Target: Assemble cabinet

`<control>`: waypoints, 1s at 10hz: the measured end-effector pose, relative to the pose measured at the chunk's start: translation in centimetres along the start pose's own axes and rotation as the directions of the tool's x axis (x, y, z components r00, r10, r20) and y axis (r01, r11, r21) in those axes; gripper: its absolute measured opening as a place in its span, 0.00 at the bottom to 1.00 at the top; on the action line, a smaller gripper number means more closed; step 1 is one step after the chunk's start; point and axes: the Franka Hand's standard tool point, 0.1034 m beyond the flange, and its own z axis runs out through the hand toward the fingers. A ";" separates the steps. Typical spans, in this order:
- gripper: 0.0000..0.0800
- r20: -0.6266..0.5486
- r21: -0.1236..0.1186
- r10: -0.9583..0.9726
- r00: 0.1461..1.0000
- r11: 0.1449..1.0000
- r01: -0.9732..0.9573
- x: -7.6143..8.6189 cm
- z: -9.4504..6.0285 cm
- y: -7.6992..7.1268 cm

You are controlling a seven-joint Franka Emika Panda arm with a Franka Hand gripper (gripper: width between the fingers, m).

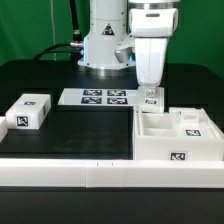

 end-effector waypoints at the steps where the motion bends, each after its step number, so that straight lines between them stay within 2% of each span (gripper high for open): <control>1: 0.09 -0.001 -0.005 0.007 1.000 1.000 -0.007 -0.2 -0.1 0.3; 5: 0.09 -0.005 -0.015 0.014 1.000 1.000 -0.015 0.1 -0.6 1.6; 6: 0.09 -0.004 -0.004 0.015 1.000 1.000 -0.015 0.2 -0.3 1.6; 10: 0.09 -0.005 -0.002 0.016 1.000 1.000 -0.016 0.3 -0.1 1.7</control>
Offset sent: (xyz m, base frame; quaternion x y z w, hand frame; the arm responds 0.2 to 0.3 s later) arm 0.0133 0.0023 0.0067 0.0074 0.0104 0.0074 0.9999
